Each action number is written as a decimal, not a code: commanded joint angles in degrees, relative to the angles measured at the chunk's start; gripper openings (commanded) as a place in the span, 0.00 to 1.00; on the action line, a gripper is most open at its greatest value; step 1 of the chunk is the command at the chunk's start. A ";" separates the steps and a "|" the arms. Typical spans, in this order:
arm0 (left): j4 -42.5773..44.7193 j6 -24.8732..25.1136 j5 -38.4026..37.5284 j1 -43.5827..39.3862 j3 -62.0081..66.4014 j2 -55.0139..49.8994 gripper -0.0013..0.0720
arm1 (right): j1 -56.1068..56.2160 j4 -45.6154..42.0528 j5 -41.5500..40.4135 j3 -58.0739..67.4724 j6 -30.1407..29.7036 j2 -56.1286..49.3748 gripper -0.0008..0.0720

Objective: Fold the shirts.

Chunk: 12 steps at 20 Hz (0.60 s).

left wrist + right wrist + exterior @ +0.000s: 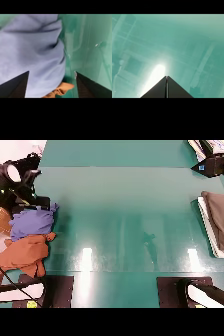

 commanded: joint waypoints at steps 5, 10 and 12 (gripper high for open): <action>2.27 -3.76 3.76 0.39 -6.99 -0.02 0.17 | 0.04 0.02 -0.09 0.04 0.02 -0.02 0.03; 1.01 -3.72 1.31 0.22 -4.85 2.62 0.05 | 0.04 0.04 -0.07 0.04 0.02 -0.02 0.03; -1.64 -3.69 1.38 0.22 -0.68 7.69 0.05 | 0.04 0.07 -0.83 0.07 0.02 0.02 0.03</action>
